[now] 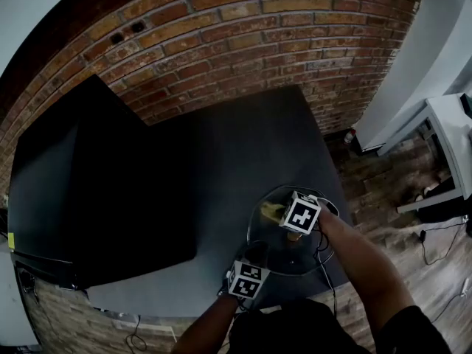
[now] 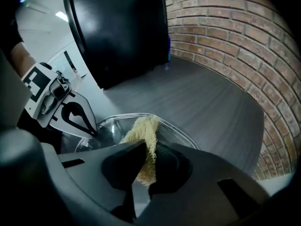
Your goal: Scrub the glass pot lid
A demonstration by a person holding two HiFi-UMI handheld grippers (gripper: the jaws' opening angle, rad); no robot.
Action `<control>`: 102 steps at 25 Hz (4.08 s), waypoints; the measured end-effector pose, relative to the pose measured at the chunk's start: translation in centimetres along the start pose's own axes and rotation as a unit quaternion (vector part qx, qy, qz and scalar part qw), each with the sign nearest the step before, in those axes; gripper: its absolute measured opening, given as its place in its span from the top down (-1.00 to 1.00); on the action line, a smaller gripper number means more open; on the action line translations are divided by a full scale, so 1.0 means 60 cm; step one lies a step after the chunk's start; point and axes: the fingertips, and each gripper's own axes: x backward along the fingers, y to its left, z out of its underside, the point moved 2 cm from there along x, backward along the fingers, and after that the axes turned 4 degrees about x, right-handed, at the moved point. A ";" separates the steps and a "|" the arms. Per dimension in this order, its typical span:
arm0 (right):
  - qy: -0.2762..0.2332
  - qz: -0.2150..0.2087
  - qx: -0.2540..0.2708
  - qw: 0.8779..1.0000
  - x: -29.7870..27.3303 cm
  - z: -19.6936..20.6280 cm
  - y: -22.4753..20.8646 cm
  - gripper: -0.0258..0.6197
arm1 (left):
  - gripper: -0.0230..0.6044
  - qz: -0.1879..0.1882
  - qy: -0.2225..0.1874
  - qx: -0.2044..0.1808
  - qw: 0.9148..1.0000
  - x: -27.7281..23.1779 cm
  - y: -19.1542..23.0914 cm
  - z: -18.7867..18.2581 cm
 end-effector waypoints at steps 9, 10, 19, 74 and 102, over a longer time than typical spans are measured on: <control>-0.029 0.040 -0.102 0.994 0.038 0.060 -0.034 0.77 | 0.82 -0.003 0.005 0.011 1.000 0.003 0.002 0.003; -0.032 0.043 -0.110 0.992 0.042 0.066 -0.037 0.77 | 0.82 -0.002 0.005 0.013 1.000 0.003 0.002 0.003; -0.056 0.069 -0.191 0.978 0.070 0.124 -0.048 0.77 | 0.82 -0.001 0.003 0.018 1.000 0.002 0.003 0.001; -0.141 0.127 -0.098 0.977 0.160 0.047 -0.019 0.77 | 0.82 0.002 0.018 0.014 1.000 0.000 -0.002 -0.001; 0.033 -0.075 0.232 0.969 -0.080 -0.087 0.133 0.77 | 0.82 -0.002 0.004 0.051 0.999 -0.002 -0.005 -0.001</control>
